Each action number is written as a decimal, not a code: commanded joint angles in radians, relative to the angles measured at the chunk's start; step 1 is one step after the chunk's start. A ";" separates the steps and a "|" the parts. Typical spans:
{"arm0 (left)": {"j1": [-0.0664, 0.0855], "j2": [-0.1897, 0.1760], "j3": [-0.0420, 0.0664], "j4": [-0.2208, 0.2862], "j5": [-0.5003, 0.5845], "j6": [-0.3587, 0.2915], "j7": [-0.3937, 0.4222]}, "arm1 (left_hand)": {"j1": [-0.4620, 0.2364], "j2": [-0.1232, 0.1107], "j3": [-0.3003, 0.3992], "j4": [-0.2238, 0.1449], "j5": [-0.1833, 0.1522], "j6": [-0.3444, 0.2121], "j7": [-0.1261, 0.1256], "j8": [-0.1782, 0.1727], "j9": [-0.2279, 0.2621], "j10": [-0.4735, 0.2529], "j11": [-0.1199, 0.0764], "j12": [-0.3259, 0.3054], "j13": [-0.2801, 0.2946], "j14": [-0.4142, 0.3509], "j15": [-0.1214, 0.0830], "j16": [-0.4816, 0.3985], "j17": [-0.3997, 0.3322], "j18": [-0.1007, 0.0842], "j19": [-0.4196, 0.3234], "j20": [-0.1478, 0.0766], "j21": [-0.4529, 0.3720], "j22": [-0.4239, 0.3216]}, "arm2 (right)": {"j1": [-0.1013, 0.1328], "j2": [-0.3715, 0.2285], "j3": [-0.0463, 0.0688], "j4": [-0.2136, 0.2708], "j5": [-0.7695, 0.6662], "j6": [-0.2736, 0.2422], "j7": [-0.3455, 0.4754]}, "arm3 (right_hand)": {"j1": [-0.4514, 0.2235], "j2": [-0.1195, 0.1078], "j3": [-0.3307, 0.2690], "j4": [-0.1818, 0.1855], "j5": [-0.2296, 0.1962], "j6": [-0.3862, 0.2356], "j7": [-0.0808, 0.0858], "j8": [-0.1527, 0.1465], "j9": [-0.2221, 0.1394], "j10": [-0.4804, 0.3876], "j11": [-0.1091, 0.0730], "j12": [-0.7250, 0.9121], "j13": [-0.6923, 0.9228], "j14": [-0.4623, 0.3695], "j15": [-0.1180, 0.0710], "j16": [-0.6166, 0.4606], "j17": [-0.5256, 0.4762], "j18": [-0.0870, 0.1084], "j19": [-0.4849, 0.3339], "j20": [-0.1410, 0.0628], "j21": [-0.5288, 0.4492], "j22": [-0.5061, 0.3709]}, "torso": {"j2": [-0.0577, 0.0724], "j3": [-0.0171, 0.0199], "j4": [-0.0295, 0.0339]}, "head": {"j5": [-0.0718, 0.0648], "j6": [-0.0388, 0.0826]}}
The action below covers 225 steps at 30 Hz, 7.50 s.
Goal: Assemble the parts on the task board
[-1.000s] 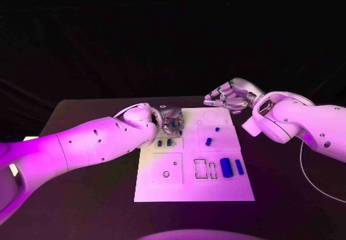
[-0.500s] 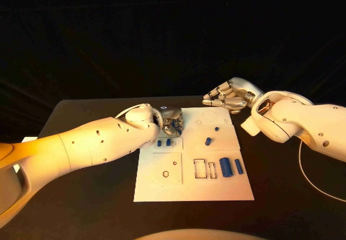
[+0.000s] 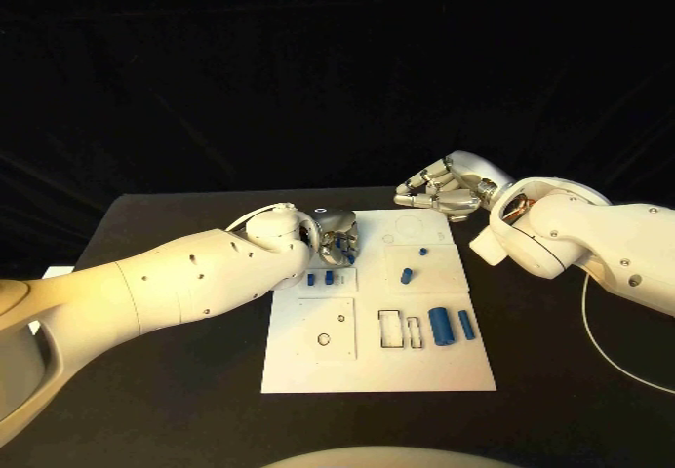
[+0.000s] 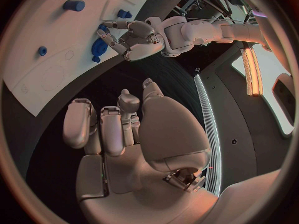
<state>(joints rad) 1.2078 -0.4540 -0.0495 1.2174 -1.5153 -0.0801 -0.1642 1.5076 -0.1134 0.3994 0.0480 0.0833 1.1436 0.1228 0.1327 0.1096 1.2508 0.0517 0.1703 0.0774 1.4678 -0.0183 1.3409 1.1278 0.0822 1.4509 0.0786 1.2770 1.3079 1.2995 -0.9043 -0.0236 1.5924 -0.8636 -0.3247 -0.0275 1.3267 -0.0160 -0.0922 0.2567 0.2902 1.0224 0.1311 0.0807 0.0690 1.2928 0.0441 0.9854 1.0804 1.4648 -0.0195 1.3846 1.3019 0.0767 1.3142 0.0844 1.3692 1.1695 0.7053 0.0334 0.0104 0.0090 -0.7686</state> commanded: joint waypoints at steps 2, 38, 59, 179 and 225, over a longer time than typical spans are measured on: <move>-0.004 -0.012 0.005 0.011 0.014 -0.052 0.006 | -0.006 -0.005 0.026 -0.013 -0.002 0.006 0.006 -0.005 -0.002 0.010 0.003 -0.017 0.002 0.018 -0.006 -0.001 -0.002 -0.016 0.009 0.001 0.011 0.069 | 0.000 0.002 0.000 0.000 -0.011 0.014 0.008 | 0.002 0.008 -0.004 -0.002 0.005 0.009 0.001 -0.004 0.000 -0.006 0.002 0.003 0.000 0.051 -0.006 -0.005 0.000 0.012 -0.004 0.001 -0.006 -0.001 | 0.001 -0.0006 -0.0013 | -0.001 0.003; -0.005 -0.173 0.042 0.122 0.166 0.017 -0.030 | -0.063 -0.027 0.069 -0.030 -0.005 0.010 0.012 -0.027 -0.013 0.018 0.010 -0.058 0.004 0.018 -0.001 -0.003 -0.021 -0.017 0.011 0.006 0.020 0.081 | -0.001 0.004 0.000 -0.008 -0.003 0.020 0.008 | 0.001 0.008 -0.005 -0.002 0.006 0.010 0.001 -0.003 0.000 -0.005 0.002 0.005 0.002 0.052 -0.006 -0.004 0.001 0.012 -0.004 0.001 -0.006 0.000 | 0.000 -0.0001 0.0003 | 0.005 0.004; -0.012 -0.161 0.041 0.099 0.164 0.050 -0.055 | -0.063 -0.026 0.071 -0.032 -0.005 0.011 0.011 -0.028 -0.014 0.019 0.009 -0.059 0.004 0.017 -0.001 -0.005 -0.025 -0.017 0.010 0.006 0.017 0.079 | -0.001 0.004 -0.001 -0.008 -0.003 0.021 0.008 | 0.001 0.008 -0.005 -0.002 0.006 0.010 0.001 -0.003 0.000 -0.005 0.002 0.005 0.002 0.052 -0.006 -0.004 0.001 0.012 -0.004 0.001 -0.006 0.000 | 0.000 -0.0002 0.0010 | 0.007 0.001; -0.082 -0.408 0.033 0.352 1.612 -0.207 0.583 | -0.149 -0.010 0.051 -0.041 -0.002 -0.091 0.045 -0.009 -0.041 -0.067 0.038 0.018 0.022 -0.228 0.027 -0.346 -0.604 0.093 -0.264 0.033 -0.613 -0.294 | -0.100 0.091 -0.014 -0.110 -0.990 0.253 -0.148 | 0.214 -0.031 0.425 -0.138 -0.194 0.165 -0.019 0.012 0.013 -0.064 0.006 -0.853 -1.007 0.035 -0.013 -0.199 -0.221 0.030 -0.030 -0.011 -0.095 -0.106 | 0.000 -0.0001 -0.0005 | -0.029 0.008; -0.082 -0.398 0.033 0.354 1.612 -0.198 0.566 | -0.146 -0.010 0.046 -0.044 -0.002 -0.095 0.046 -0.010 -0.042 -0.073 0.039 0.022 0.022 -0.229 0.027 -0.347 -0.608 0.094 -0.263 0.033 -0.620 -0.299 | -0.185 0.170 -0.011 0.123 -0.836 0.196 -0.126 | 0.168 -0.052 0.497 -0.170 -0.218 0.163 -0.008 0.001 0.018 -0.054 0.015 -0.887 -1.016 0.034 -0.002 -0.189 -0.221 0.027 -0.024 -0.001 -0.079 -0.087 | 0.002 -0.0024 0.0012 | 0.024 -0.013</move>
<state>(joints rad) 1.1255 -0.8539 -0.0173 1.5673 0.0935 -0.2973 0.4000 1.3589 -0.1278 0.4540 0.0039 0.0801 1.0535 0.1690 0.1192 0.0694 1.1863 0.0908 0.1891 0.0980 1.2405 0.0131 0.9983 0.5205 0.1554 1.1880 0.1162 0.6622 1.0097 1.1188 -0.7391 -0.0341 1.7212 -1.6947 -0.1690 -0.1763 1.5026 -0.0688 0.4008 0.0871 0.0753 1.1860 0.1151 0.0762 0.0874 1.2384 0.0539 0.1015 0.0635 1.4627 -0.0285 1.1923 1.0810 0.1156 1.2860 0.0807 1.2859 1.0837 0.7070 0.0310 0.0108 0.0281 -0.7780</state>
